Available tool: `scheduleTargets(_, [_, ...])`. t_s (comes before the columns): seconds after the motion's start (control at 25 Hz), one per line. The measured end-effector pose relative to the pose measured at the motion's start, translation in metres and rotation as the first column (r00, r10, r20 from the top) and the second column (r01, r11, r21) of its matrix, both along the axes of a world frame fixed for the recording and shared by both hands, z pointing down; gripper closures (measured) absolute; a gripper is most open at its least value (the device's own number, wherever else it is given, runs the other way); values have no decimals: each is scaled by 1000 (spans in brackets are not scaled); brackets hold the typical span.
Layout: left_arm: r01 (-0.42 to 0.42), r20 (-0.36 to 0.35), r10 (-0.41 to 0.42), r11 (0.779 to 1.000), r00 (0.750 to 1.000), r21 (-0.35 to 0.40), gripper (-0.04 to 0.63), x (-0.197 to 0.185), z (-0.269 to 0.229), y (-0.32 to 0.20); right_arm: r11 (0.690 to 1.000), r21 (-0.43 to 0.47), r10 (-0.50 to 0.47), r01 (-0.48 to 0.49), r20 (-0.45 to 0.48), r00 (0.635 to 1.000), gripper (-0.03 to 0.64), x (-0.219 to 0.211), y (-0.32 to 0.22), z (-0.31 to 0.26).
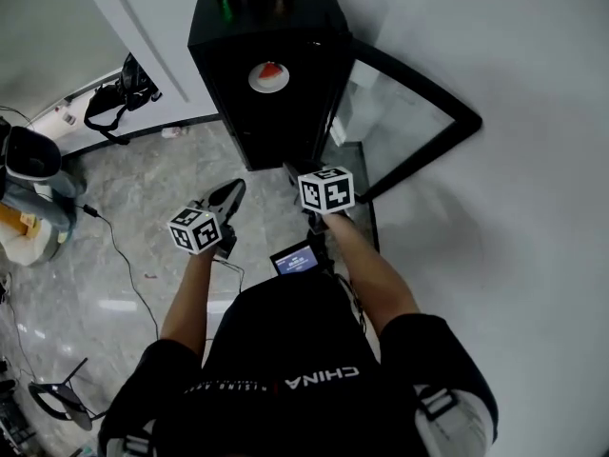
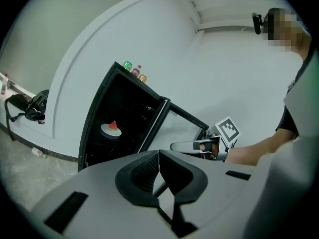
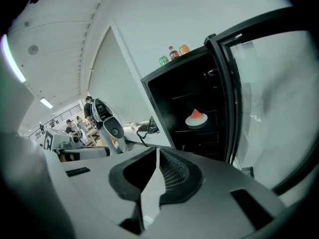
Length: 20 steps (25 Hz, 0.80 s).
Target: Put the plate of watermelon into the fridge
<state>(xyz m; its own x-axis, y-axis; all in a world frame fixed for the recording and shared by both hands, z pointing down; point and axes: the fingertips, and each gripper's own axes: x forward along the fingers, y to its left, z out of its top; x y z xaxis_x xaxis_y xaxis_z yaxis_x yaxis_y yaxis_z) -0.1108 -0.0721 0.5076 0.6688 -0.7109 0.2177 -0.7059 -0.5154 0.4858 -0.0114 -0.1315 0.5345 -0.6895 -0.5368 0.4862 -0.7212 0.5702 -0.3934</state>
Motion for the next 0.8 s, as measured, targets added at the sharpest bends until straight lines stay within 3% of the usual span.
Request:
scheduleTargets(0.4, [-115, -1, 115, 993, 993, -38, 583, -1, 20, 117, 999, -15, 41, -41, -33, 999, 591, -5, 131, 12])
scheduleTargets(0.8, [-125, 10, 125, 992, 992, -29, 583, 50, 14, 152, 1000, 17, -9, 11, -74, 997, 595, 34, 174, 3])
